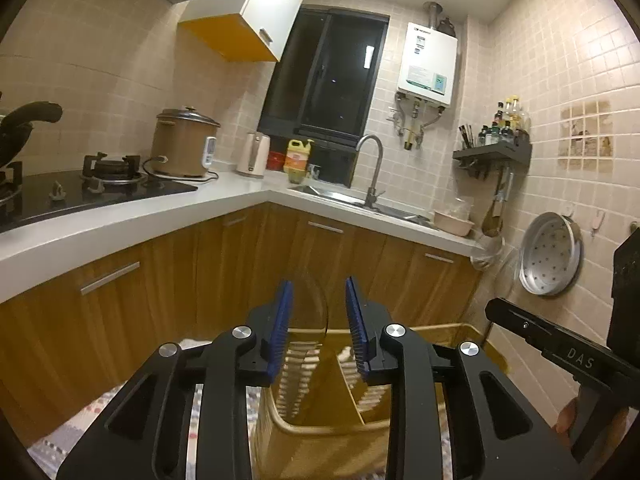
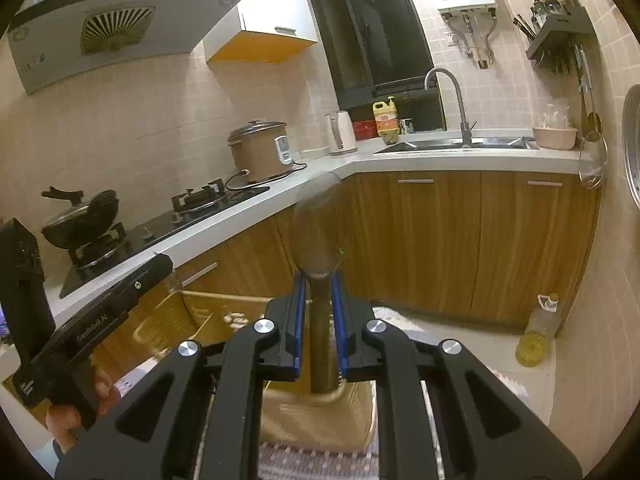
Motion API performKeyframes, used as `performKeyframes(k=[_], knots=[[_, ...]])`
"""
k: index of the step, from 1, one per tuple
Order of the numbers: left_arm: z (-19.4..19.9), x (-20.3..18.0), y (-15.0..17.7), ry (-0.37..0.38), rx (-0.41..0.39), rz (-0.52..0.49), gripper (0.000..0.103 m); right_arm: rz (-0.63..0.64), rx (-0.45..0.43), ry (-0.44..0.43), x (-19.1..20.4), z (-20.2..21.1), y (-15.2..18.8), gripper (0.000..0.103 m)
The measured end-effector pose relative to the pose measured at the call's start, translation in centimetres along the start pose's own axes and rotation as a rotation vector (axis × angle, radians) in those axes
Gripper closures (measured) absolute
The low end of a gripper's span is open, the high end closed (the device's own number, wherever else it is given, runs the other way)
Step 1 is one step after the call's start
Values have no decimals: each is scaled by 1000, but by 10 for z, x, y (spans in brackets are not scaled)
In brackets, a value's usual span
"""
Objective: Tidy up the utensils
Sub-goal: 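Carry both clear spoons over the beige basket and open both tools to drop them, then grasp a wooden chopstick with the left tool while the right tool reaches the utensils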
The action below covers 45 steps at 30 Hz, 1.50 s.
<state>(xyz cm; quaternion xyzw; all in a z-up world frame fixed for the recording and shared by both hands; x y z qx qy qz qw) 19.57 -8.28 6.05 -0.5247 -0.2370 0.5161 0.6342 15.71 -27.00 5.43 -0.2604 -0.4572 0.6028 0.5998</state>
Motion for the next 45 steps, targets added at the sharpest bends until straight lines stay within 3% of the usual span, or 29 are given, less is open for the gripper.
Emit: performKeyframes(k=[4, 7, 9, 13, 14, 20, 25, 34, 37, 39, 41, 45], knots=[[21, 0, 7, -3, 44, -8, 64, 12, 23, 4, 3, 23, 14, 83], [34, 2, 22, 18, 137, 9, 59, 11, 64, -24, 8, 38, 27, 70], [41, 7, 39, 37, 240, 36, 58, 18, 92, -16, 11, 46, 38, 57], [56, 13, 87, 63, 454, 77, 58, 2, 233, -8, 16, 54, 69, 57], [60, 13, 103, 70, 522, 84, 58, -15, 314, -8, 17, 51, 81, 57], [66, 12, 180, 78, 759, 121, 60, -71, 582, -53, 26, 36, 126, 60], [61, 4, 215, 23, 817, 82, 64, -120, 685, -57, 20, 22, 146, 67], [64, -15, 232, -187, 767, -211, 66, -122, 864, -62, 29, -5, 189, 70], [60, -17, 232, -186, 764, -231, 75, -83, 885, -27, 37, -11, 195, 70], [61, -9, 230, -193, 768, -238, 92, -56, 884, 5, 40, -14, 195, 75], [64, -6, 226, -161, 776, -222, 97, -25, 888, 30, 44, -18, 196, 85], [65, 4, 222, -49, 810, -143, 98, 41, 891, 79, 50, -19, 198, 90]])
Point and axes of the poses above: each gripper's, at about its wrist camera, not at the fingertips, and z roughly against the way its jaws point, x to its left, y to its underside, the point moved 7 cm from there along -z, roughly the way its jaws point, and after that the axes turned 8 degrees about x, right-handed, at the moved point
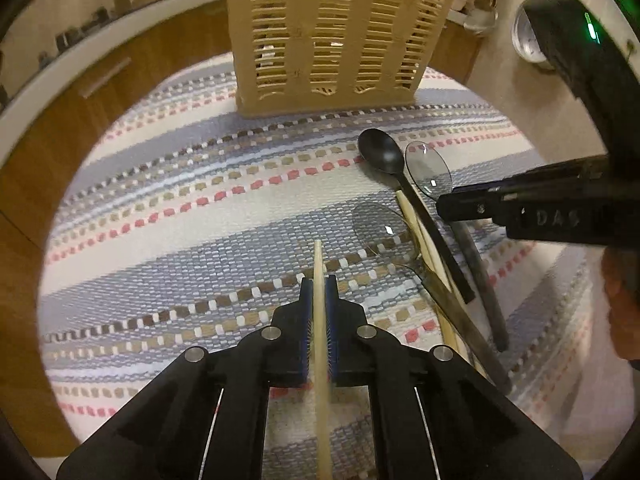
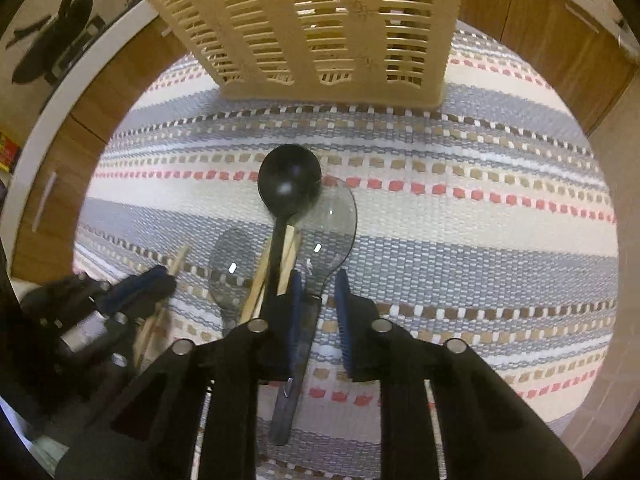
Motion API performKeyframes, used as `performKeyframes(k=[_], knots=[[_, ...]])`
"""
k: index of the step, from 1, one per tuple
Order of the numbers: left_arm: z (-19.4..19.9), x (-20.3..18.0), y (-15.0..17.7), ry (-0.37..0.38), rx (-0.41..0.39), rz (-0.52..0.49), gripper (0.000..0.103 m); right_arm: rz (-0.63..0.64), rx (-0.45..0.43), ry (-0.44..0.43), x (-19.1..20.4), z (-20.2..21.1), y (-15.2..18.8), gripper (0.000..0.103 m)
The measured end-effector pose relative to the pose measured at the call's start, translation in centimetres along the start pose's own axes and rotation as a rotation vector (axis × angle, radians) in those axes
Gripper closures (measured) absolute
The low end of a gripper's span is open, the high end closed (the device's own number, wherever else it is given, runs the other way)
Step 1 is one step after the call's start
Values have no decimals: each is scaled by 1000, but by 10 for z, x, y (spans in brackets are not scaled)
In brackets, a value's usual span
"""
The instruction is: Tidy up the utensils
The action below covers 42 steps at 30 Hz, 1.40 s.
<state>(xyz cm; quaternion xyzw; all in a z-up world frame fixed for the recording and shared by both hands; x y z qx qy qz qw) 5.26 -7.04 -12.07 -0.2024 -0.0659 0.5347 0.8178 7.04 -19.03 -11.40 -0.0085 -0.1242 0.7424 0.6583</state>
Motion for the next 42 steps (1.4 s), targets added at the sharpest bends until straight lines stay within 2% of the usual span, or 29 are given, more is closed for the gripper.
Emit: performKeyframes(k=[4, 7, 10, 13, 15, 16, 18, 19, 20, 21, 23, 25, 26, 27, 29, 31, 34, 38, 40, 42], knots=[[1, 7, 1, 118, 33, 41, 98, 11, 12, 34, 3, -3, 2, 90], [2, 10, 1, 153, 60, 65, 97, -3, 28, 23, 5, -4, 1, 90], [-1, 3, -3, 114, 94, 23, 91, 21, 44, 60, 5, -4, -2, 90], [-3, -11, -5, 58, 156, -53, 80, 56, 64, 104, 10, -6, -3, 89], [-6, -18, -8, 13, 188, -93, 79, 79, 74, 133, 15, -8, -4, 89], [-7, -21, -9, -13, 205, -118, 80, 86, 75, 141, 16, -9, -4, 89], [-10, -25, -11, -70, 224, -154, 90, 98, 75, 160, 23, -12, -5, 90], [-11, -27, -12, -91, 229, -170, 91, 99, 73, 162, 24, -13, -6, 90], [-12, -29, -14, -99, 233, -181, 92, 101, 68, 164, 26, -13, -6, 91], [-12, -30, -16, -111, 235, -188, 98, 106, 62, 166, 27, -14, -6, 91], [-13, -32, -17, -135, 230, -197, 99, 114, 47, 169, 31, -13, -5, 94], [-11, -34, -17, -145, 209, -196, 100, 109, 27, 148, 32, -11, -3, 98], [-6, -35, -15, -125, 178, -187, 100, 107, 14, 140, 31, -7, -1, 101], [0, -36, -14, -77, 135, -167, 100, 104, -10, 131, 30, -3, -2, 101], [10, -31, -16, -30, 79, -110, 100, 96, -62, 87, 24, 13, 1, 101], [28, -28, -24, 42, -21, -58, 100, 90, -102, 48, 24, 23, 4, 101], [52, -21, -36, 68, -130, -2, 100, 87, -173, 20, 24, 41, 5, 101], [67, -17, -44, 87, -189, 32, 100, 67, -201, -19, 20, 52, 6, 101], [80, -14, -50, 131, -242, 40, 100, 63, -230, -41, 16, 61, 5, 101], [93, -11, -57, 136, -311, 50, 100, 62, -277, -76, 16, 77, -1, 101]])
Point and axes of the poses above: each gripper's, at about its wrist camera, not at the fingertips, and z roughly against the way its jaws point, x to its left, y to its underside, the point moved 7 cm from there along -z, roughly the way its jaws point, and after that the axes turned 8 degrees about x, right-handed, at the moved point
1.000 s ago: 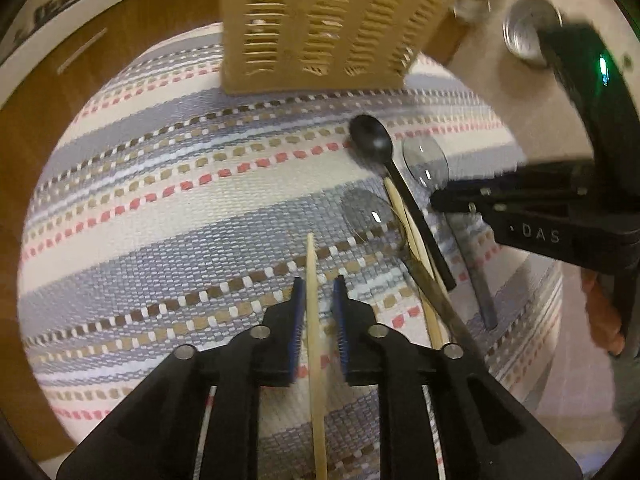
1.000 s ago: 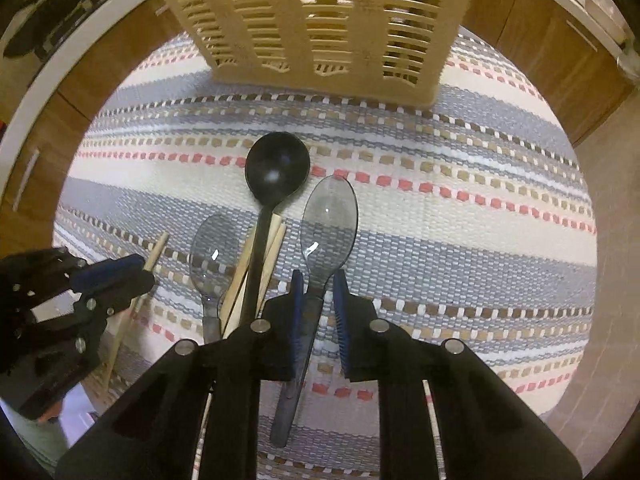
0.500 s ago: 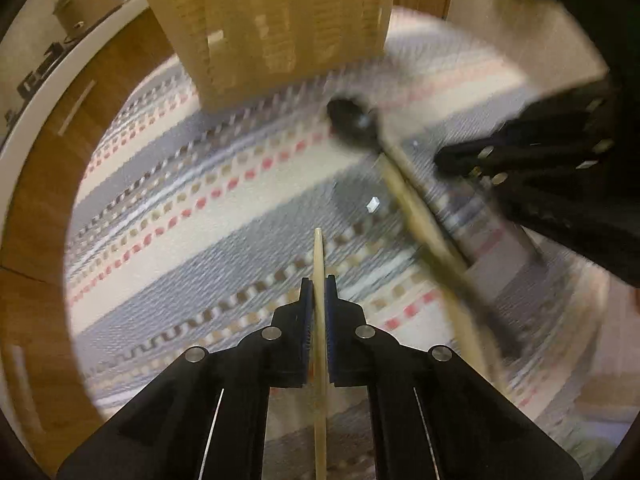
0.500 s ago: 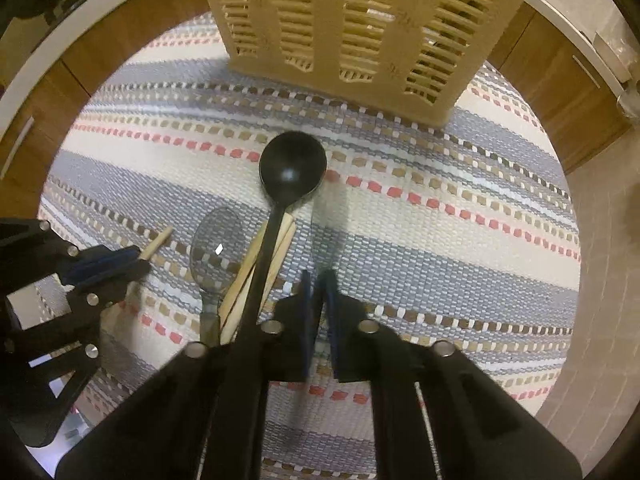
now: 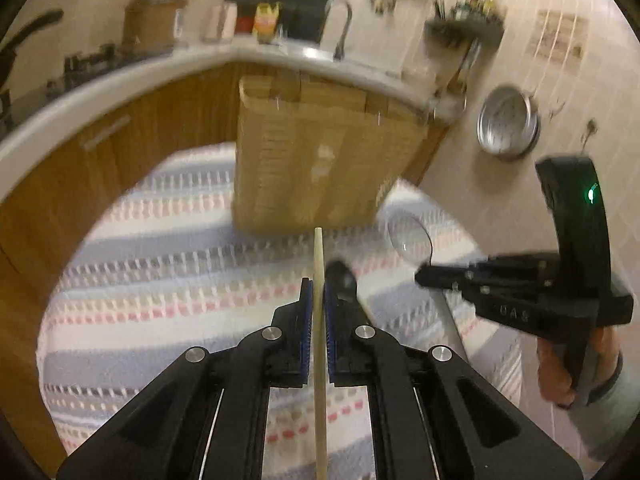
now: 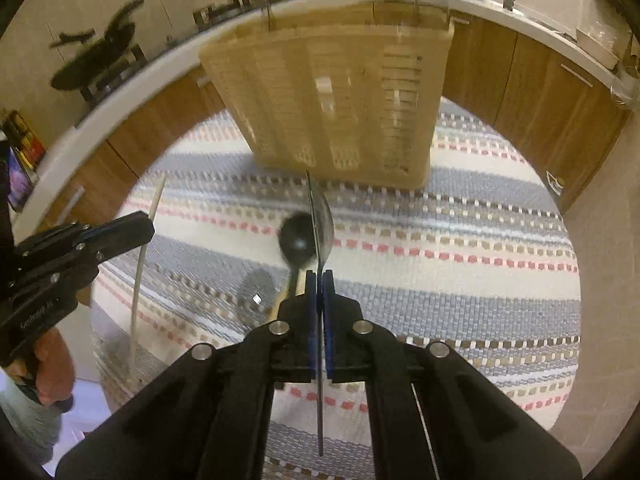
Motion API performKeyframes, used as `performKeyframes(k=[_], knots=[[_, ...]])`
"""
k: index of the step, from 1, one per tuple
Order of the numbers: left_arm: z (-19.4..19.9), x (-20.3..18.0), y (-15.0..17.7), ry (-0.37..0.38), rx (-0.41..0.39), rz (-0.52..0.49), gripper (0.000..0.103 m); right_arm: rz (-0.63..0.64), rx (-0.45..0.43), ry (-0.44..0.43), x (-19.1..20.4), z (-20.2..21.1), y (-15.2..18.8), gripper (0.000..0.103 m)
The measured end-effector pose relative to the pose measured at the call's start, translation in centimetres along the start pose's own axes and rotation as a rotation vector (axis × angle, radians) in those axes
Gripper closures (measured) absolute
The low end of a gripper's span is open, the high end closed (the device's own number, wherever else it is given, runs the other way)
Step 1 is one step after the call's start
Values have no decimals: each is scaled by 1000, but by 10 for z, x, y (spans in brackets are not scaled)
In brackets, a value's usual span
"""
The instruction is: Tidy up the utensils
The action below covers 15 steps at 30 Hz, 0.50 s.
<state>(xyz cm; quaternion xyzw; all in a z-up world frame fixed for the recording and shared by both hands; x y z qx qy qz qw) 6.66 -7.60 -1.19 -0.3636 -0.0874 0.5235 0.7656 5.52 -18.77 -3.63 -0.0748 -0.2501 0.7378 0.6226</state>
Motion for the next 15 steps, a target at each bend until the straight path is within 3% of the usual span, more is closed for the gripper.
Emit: performKeyframes(k=[5, 9, 15], knots=[[33, 2, -49, 8, -192, 30, 100, 36, -212, -16, 13, 62, -35, 101], [67, -7, -103, -45, -404, 18, 100, 45, -367, -10, 14, 97, -69, 101], [91, -26, -169, -74, -656, 10, 99, 69, -639, 69, -4, 145, -129, 101]])
Point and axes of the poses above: each gripper's, at about its wrist camera, not at the fingertips, and z roughly against the way its jaws point, x to its left, y to its underside, the point moved 7 cm from there along -z, roughly the way its jaws point, and after that the axes turned 8 degrees about x, right-handed, at the moved point
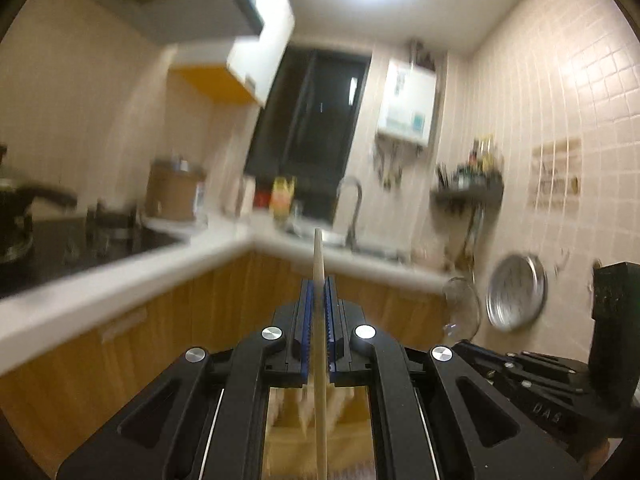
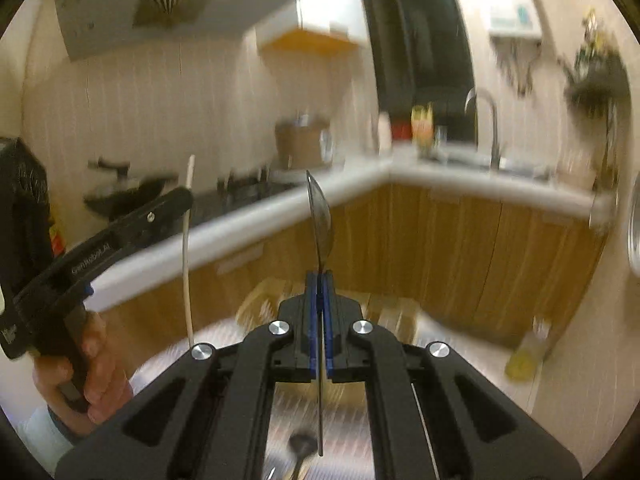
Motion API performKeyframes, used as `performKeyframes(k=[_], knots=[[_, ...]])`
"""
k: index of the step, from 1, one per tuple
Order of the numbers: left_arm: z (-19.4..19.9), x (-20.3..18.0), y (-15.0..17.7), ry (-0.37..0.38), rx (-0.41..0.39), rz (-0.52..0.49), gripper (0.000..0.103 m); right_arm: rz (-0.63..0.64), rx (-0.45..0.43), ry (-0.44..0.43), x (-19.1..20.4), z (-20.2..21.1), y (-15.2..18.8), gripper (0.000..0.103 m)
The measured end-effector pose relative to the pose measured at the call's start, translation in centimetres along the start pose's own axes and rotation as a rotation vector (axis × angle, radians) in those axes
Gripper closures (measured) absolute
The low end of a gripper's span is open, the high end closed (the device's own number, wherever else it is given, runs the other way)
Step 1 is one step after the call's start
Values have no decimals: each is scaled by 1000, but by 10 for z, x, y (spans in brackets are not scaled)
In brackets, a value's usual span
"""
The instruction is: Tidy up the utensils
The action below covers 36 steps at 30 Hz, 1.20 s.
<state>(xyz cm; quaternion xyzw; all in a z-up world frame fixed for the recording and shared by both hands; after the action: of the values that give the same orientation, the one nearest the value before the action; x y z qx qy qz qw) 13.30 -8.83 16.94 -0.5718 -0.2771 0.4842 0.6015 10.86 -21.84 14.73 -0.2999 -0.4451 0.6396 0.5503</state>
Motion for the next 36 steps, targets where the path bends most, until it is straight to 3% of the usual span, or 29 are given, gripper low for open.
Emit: performKeyframes(k=[6, 16, 25, 33, 34, 36], knots=[[-30, -9, -22, -55, -114, -11, 99, -61, -80, 12, -37, -31, -27, 101], [-70, 15, 0, -204, -157, -5, 99, -60, -60, 37, -54, -92, 4, 101], [-85, 27, 24, -227, -111, -8, 99, -22, -69, 46, -48, -101, 20, 101], [-71, 42, 46, -176, -36, 45, 97, -29, -58, -5, -43, -80, 37, 100], [-68, 43, 47, -170, -31, 51, 96, -26, -55, -4, -42, -77, 39, 100], [-60, 46, 48, -147, -13, 58, 80, -31, -45, -6, -40, -68, 46, 100]])
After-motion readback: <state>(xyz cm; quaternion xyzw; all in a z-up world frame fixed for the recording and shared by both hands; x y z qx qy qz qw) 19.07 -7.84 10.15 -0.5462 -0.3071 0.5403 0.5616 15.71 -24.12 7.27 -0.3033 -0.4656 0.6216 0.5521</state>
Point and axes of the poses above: each gripper's, at about its wrist camera, not at the fingertips, and z roughly against the way its jaws point, x to its left, y to its underside, the point moved 7 cm from there along -z, roughly the way its jaws point, and after that the axes turned 8 degrees about x, right-handed, at the moved point
